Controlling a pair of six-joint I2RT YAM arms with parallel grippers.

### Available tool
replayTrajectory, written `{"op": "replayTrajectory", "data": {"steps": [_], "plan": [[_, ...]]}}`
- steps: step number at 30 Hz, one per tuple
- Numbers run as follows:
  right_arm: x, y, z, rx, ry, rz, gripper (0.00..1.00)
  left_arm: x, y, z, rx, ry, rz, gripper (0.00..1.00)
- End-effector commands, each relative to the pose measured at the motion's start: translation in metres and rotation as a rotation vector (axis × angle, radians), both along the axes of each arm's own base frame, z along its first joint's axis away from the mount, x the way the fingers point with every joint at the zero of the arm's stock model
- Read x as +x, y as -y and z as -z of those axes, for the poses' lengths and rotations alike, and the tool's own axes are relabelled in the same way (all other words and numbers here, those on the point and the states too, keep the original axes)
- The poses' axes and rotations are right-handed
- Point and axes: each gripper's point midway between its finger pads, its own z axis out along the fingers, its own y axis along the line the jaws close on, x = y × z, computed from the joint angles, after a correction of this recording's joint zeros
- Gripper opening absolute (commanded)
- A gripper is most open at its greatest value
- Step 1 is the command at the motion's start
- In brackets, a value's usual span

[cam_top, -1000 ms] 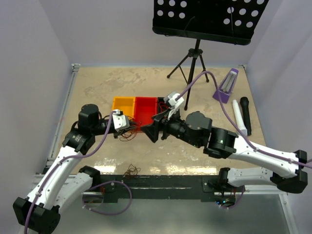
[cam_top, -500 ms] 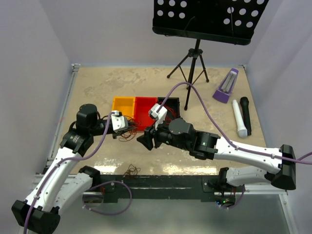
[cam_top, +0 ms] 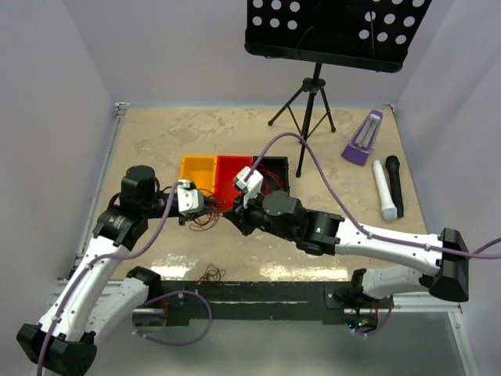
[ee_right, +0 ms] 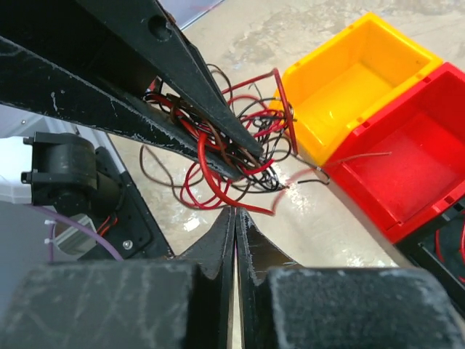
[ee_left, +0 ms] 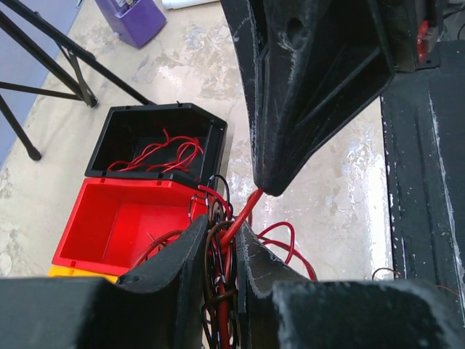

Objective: Untangle the cables
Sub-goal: Untie the cable.

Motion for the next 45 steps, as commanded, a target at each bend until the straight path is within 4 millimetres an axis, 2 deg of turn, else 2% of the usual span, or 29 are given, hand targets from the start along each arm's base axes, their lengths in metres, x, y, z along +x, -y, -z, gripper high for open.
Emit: {"op": "replayTrajectory", "data": {"steps": [1,4,7,8,10,14,19,22,26,31,34,38,41,43,44,45], "plan": [[0.007,0.009,-0.028,0.071,0.051,0.048,0.00,-0.007,0.004,-0.024,-0.034,0.061,0.060,0.25],[0.007,0.016,-0.039,0.098,0.064,0.061,0.00,-0.008,0.005,-0.024,-0.039,0.058,0.065,0.25],[0.008,0.017,-0.040,0.100,0.068,0.068,0.21,-0.008,0.006,-0.024,-0.041,0.054,0.069,0.23],[0.008,0.017,-0.040,0.098,0.068,0.071,0.23,-0.008,0.006,-0.024,-0.041,0.051,0.069,0.23],[0.007,0.018,-0.031,0.068,0.060,0.067,0.25,-0.008,0.005,-0.024,-0.039,0.053,0.063,0.23],[0.002,0.015,-0.030,0.076,0.055,0.034,0.25,-0.007,0.005,-0.025,-0.038,0.060,0.058,0.23],[-0.002,0.013,-0.027,0.074,0.048,0.008,0.41,-0.006,0.004,-0.024,-0.037,0.058,0.053,0.23],[-0.005,0.013,-0.036,0.115,0.058,-0.006,0.51,-0.006,0.005,-0.023,-0.038,0.058,0.054,0.23],[-0.007,0.009,-0.032,0.111,0.052,-0.027,0.52,-0.005,0.005,-0.024,-0.042,0.058,0.052,0.23],[-0.010,0.006,-0.033,0.126,0.051,-0.043,0.48,-0.005,0.004,-0.024,-0.041,0.058,0.048,0.23],[-0.009,0.001,-0.032,0.131,0.051,-0.050,0.38,-0.006,0.005,-0.025,-0.045,0.059,0.050,0.23],[-0.006,-0.011,-0.022,0.091,0.048,-0.061,0.29,-0.006,0.005,-0.029,-0.055,0.060,0.050,0.23],[0.000,-0.013,-0.019,0.078,0.051,-0.030,0.13,-0.007,0.005,-0.030,-0.054,0.056,0.047,0.25],[0.005,-0.010,-0.022,0.072,0.057,0.001,0.00,-0.008,0.004,-0.030,-0.052,0.052,0.045,0.33],[0.007,-0.007,-0.024,0.072,0.061,0.015,0.00,-0.008,0.004,-0.031,-0.051,0.051,0.044,0.42],[0.008,-0.004,-0.030,0.082,0.068,0.027,0.00,-0.008,0.004,-0.030,-0.049,0.047,0.041,0.57]]}}
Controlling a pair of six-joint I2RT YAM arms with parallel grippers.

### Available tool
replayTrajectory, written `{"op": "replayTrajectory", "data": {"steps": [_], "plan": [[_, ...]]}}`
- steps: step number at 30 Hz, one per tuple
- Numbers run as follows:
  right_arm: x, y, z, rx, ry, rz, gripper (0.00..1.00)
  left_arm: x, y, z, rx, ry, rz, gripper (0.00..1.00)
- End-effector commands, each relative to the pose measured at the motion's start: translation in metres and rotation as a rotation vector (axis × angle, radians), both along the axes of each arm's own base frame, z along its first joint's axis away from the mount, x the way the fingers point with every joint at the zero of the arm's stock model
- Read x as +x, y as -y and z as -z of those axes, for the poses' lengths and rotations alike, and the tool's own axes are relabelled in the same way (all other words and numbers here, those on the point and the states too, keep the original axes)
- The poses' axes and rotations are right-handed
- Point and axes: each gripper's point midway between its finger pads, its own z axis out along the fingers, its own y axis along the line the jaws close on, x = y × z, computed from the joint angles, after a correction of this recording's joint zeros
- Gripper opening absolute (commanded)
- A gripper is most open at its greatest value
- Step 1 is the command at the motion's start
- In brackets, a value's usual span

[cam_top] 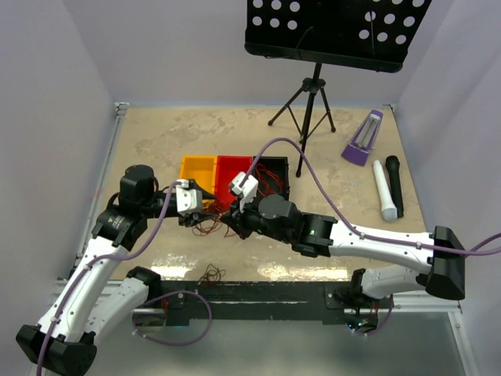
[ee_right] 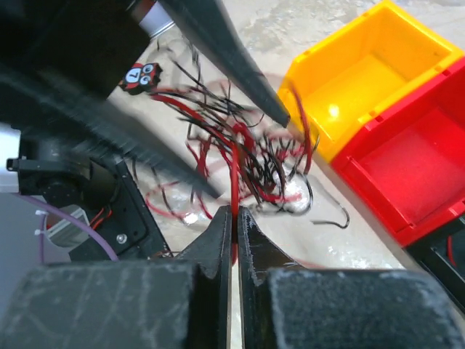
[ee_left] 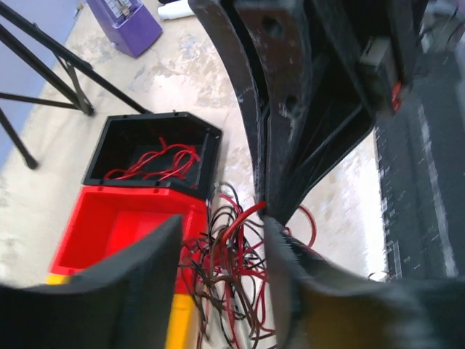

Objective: Untangle the cables
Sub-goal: Untie the cable.

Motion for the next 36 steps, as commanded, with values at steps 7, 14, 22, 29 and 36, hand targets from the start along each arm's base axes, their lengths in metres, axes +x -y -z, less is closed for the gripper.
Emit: {"op": "replayTrajectory", "data": {"steps": [7,14,22,29,36], "plan": [[0.006,0.035,-0.067,0.108,0.073,0.095,0.00,-0.001,-0.002,-0.021,-0.007,0.060,-0.006,0.88],[-0.002,0.038,-0.067,0.105,0.054,0.061,0.00,-0.004,-0.001,-0.011,-0.010,0.042,0.014,0.75],[-0.010,0.029,-0.076,0.131,0.050,0.004,0.00,-0.003,0.002,-0.008,-0.032,0.023,0.017,0.56],[-0.012,0.027,-0.089,0.154,0.060,-0.009,0.00,-0.003,0.003,-0.003,-0.035,0.009,0.019,0.12],[-0.010,0.048,-0.094,0.138,0.067,0.040,0.00,0.006,-0.005,0.003,0.027,0.070,-0.028,0.00]]}}
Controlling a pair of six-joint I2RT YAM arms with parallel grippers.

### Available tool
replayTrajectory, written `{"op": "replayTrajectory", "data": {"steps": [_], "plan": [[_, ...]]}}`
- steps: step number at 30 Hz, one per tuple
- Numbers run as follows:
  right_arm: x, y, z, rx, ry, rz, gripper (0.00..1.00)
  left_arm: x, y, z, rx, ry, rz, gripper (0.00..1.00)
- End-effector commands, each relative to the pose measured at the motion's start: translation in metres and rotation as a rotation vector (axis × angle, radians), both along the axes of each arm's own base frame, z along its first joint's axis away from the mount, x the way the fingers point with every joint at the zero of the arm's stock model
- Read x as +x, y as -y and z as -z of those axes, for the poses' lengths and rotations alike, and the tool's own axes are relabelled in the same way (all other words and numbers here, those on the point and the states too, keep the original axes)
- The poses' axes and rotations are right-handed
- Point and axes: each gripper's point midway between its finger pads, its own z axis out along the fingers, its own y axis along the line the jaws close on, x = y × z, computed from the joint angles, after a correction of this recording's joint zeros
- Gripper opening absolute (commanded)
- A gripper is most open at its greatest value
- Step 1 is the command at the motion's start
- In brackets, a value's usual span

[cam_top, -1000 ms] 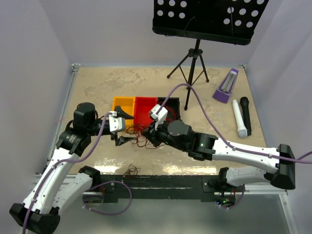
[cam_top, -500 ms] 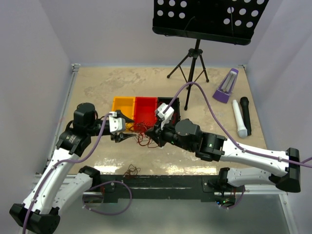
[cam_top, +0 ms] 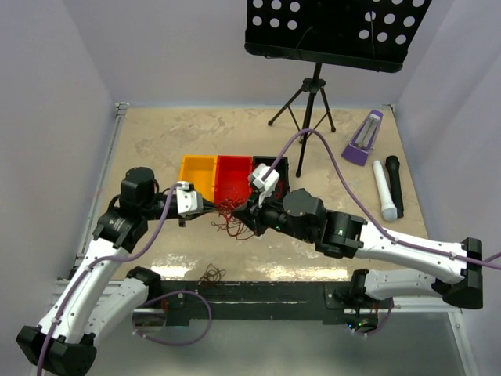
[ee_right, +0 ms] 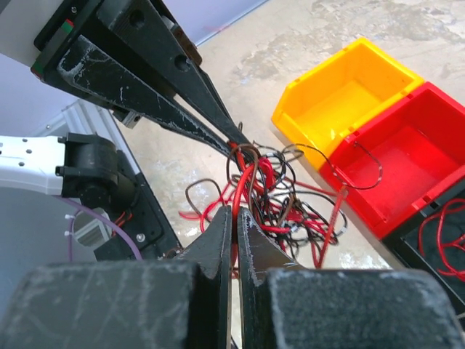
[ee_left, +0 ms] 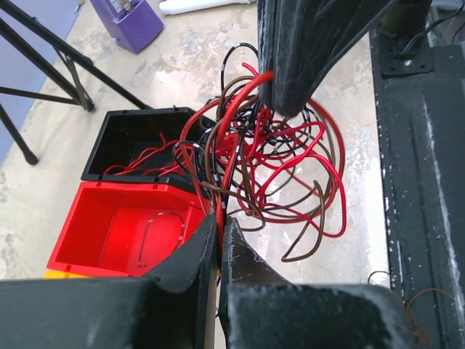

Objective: Untangle the cables
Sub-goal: Untie the cable.

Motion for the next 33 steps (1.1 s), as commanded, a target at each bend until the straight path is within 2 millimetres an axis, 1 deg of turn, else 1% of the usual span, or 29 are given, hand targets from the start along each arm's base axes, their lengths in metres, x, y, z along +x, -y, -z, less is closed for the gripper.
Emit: {"op": "replayTrajectory", "data": {"steps": [1,5,10,13,15,22,24,26,27,30,31,32,33], "plan": [[0.001,0.019,-0.042,0.078,0.045,0.041,0.00,0.009,-0.007,0.001,0.048,0.092,-0.028,0.00],[0.007,0.043,-0.048,0.074,0.059,0.119,0.00,0.017,-0.018,0.014,0.124,0.137,-0.073,0.00],[0.017,0.075,-0.063,0.086,0.072,0.241,0.00,0.028,-0.029,0.033,0.208,0.161,-0.128,0.00],[0.025,0.098,-0.073,0.101,0.074,0.347,0.00,0.035,-0.036,0.042,0.254,0.181,-0.158,0.00],[0.029,0.115,-0.083,0.123,0.076,0.409,0.00,0.037,-0.041,0.049,0.283,0.190,-0.170,0.00],[0.035,0.176,-0.133,0.265,0.104,0.597,0.00,0.044,-0.051,0.065,0.356,0.232,-0.193,0.00],[0.034,0.187,-0.140,0.289,0.107,0.621,0.00,0.046,-0.054,0.067,0.373,0.240,-0.202,0.00],[0.033,0.186,-0.140,0.290,0.107,0.609,0.00,0.048,-0.055,0.067,0.378,0.248,-0.209,0.00],[0.032,0.181,-0.137,0.284,0.103,0.591,0.00,0.047,-0.054,0.065,0.369,0.240,-0.213,0.00],[0.031,0.156,-0.118,0.241,0.085,0.524,0.00,0.043,-0.047,0.057,0.322,0.218,-0.191,0.00],[0.030,0.145,-0.109,0.223,0.078,0.495,0.00,0.039,-0.042,0.052,0.300,0.205,-0.170,0.02],[0.028,0.135,-0.100,0.207,0.069,0.460,0.00,0.038,-0.041,0.049,0.290,0.197,-0.161,0.12],[0.026,0.122,-0.082,0.172,0.057,0.419,0.00,0.033,-0.036,0.044,0.273,0.186,-0.135,0.29]]}}
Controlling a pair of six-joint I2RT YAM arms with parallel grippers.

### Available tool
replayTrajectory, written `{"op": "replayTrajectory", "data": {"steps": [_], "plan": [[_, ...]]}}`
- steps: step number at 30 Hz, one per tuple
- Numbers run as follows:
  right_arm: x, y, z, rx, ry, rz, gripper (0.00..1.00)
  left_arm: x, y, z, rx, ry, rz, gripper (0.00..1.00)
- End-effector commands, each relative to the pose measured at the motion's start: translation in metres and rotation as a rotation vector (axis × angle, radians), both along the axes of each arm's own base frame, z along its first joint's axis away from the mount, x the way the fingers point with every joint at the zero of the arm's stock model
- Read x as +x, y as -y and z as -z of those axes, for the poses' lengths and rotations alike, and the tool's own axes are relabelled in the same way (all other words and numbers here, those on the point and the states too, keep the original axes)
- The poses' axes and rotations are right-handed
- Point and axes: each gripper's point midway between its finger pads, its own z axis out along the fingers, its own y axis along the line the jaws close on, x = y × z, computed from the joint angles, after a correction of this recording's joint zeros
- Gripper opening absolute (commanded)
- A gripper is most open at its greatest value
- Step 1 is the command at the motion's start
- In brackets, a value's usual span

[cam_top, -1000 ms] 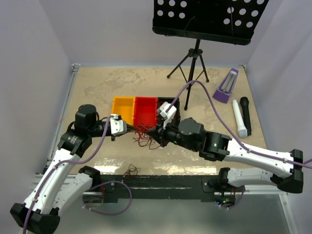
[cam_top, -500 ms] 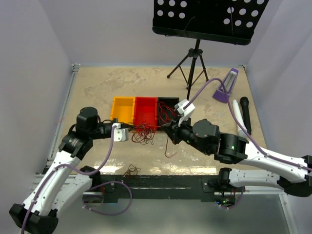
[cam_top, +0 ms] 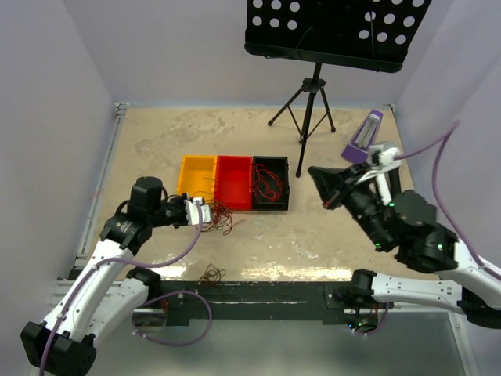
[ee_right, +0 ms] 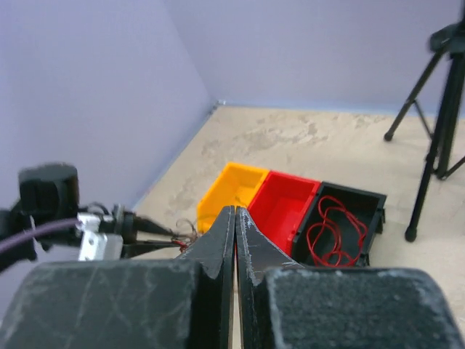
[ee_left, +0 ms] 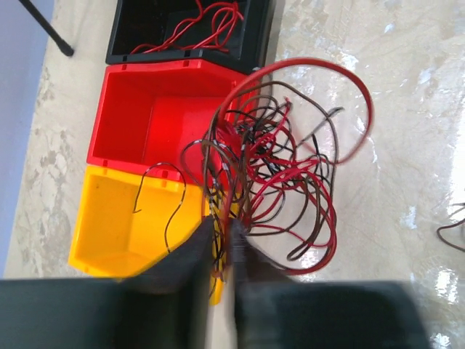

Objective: Untangle the cables
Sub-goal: Untie the cable.

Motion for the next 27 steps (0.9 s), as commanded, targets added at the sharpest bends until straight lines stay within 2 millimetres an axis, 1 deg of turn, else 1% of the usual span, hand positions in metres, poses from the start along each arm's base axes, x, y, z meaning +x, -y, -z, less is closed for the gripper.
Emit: {"op": "replayTrajectory", "data": {"steps": [1,2,3,4,6,7,9,11,14,15,17,19,20,21,23,27], "plan": [[-0.002,-0.058,0.073,-0.168,-0.072,-0.143,0.00,-0.006,0.014,-0.034,-0.083,0.007,0.061,0.46],[-0.007,-0.071,0.087,-0.190,-0.085,-0.194,0.01,-0.007,0.015,-0.036,-0.094,-0.002,0.061,0.51],[-0.012,-0.084,0.103,-0.207,-0.106,-0.249,0.06,-0.006,0.016,-0.038,-0.107,-0.011,0.053,0.53],[-0.020,-0.097,0.116,-0.215,-0.119,-0.320,0.13,-0.004,0.016,-0.039,-0.115,-0.019,0.037,0.54],[-0.036,-0.119,0.138,-0.214,-0.147,-0.444,0.29,0.000,0.015,-0.040,-0.127,-0.029,0.000,0.56],[-0.045,-0.129,0.148,-0.213,-0.156,-0.501,0.34,0.002,0.014,-0.041,-0.129,-0.030,-0.012,0.56],[-0.064,-0.143,0.168,-0.227,-0.181,-0.583,0.40,0.002,0.012,-0.041,-0.133,-0.043,-0.034,0.58],[-0.084,-0.156,0.180,-0.240,-0.192,-0.655,0.43,0.004,0.010,-0.046,-0.142,-0.047,-0.064,0.59],[-0.113,-0.178,0.194,-0.271,-0.198,-0.758,0.47,0.016,0.005,-0.057,-0.177,-0.052,-0.163,0.62],[-0.124,-0.186,0.203,-0.305,-0.202,-0.788,0.48,0.021,0.003,-0.062,-0.194,-0.056,-0.203,0.63],[-0.142,-0.205,0.215,-0.350,-0.190,-0.840,0.49,0.029,0.000,-0.069,-0.224,-0.071,-0.263,0.66],[-0.161,-0.224,0.234,-0.416,-0.188,-0.899,0.50,0.032,-0.001,-0.074,-0.247,-0.086,-0.294,0.67],[-0.170,-0.232,0.241,-0.437,-0.180,-0.931,0.50,0.034,-0.003,-0.076,-0.261,-0.089,-0.311,0.68],[-0.176,-0.239,0.250,-0.464,-0.174,-0.958,0.50,0.035,-0.004,-0.077,-0.269,-0.093,-0.327,0.70],[-0.179,-0.252,0.266,-0.510,-0.163,-0.987,0.50,0.038,-0.006,-0.075,-0.274,-0.120,-0.359,0.73],[-0.177,-0.274,0.294,-0.608,-0.129,-0.993,0.51,0.046,-0.013,-0.067,-0.255,-0.178,-0.420,0.73]]}}
